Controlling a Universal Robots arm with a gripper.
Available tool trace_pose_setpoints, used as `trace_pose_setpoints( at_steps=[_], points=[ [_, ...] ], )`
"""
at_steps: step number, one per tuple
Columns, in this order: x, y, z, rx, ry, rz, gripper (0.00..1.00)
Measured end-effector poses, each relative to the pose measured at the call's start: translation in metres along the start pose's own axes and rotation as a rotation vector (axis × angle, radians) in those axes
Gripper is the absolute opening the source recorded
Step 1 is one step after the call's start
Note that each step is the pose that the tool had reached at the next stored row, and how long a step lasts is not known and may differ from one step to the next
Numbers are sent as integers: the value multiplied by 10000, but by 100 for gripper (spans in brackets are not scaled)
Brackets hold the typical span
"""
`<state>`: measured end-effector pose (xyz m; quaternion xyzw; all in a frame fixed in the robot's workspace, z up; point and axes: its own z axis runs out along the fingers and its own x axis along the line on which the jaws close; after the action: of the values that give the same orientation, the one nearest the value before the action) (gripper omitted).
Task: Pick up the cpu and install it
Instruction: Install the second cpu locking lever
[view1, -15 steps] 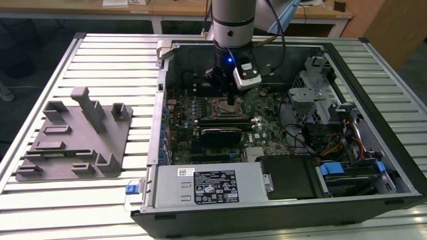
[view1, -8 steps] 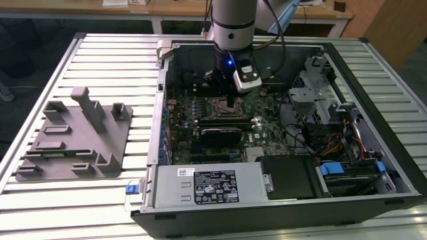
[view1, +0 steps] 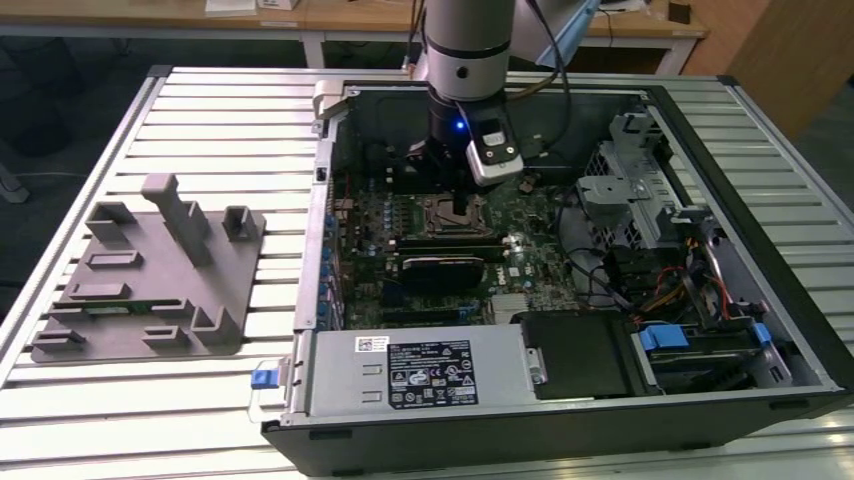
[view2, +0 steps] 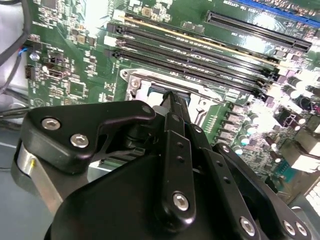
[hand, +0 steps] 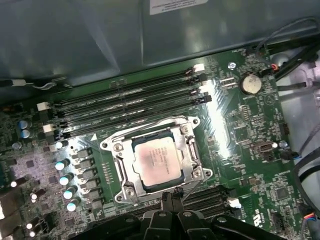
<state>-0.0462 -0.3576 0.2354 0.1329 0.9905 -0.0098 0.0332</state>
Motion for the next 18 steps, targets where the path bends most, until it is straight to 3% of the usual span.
trace_pose_setpoints(
  at_steps=[5,6,18],
  points=[
    [1,0,17,75,347,-312,11],
    [1,0,18,86,389,-342,11],
    [-3,-22,35,78,403,-348,11]
  ],
)
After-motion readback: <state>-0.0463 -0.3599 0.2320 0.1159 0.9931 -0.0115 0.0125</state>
